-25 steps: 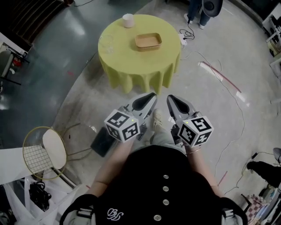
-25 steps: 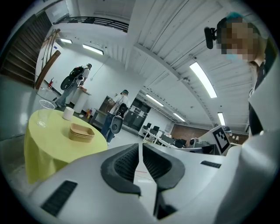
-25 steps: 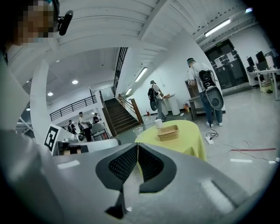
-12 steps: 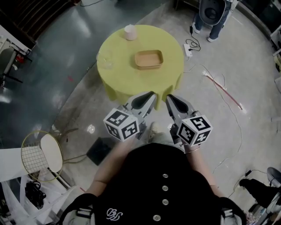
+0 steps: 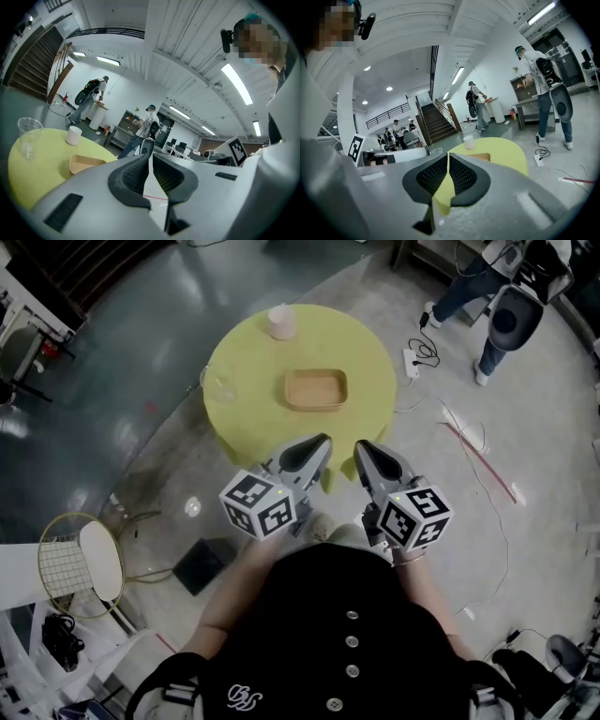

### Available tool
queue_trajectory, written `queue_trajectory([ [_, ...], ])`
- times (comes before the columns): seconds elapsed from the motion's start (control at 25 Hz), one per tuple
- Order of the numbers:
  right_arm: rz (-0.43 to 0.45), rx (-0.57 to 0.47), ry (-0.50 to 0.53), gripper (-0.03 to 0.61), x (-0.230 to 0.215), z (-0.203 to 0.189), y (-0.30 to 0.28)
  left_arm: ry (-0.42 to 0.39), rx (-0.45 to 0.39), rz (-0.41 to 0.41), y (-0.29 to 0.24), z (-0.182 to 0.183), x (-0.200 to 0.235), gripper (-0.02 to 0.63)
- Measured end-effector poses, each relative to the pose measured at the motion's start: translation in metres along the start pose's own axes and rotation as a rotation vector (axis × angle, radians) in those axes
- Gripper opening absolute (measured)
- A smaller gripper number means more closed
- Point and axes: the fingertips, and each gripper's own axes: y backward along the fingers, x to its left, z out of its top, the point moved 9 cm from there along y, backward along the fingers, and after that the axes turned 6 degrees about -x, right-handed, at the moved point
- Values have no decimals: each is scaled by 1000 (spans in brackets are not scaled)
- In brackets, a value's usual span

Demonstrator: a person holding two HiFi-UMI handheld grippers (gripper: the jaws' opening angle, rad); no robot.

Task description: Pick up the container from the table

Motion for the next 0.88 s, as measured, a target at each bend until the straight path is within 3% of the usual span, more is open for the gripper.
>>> queue_trajectory([
  [0.24,19,25,-16,5,-4,-3,-6,23,-1,29,-2,-2,7,35],
  [0.88,-35,41,-62,6,-15,-2,-21,74,23,58,0,4,33,35],
])
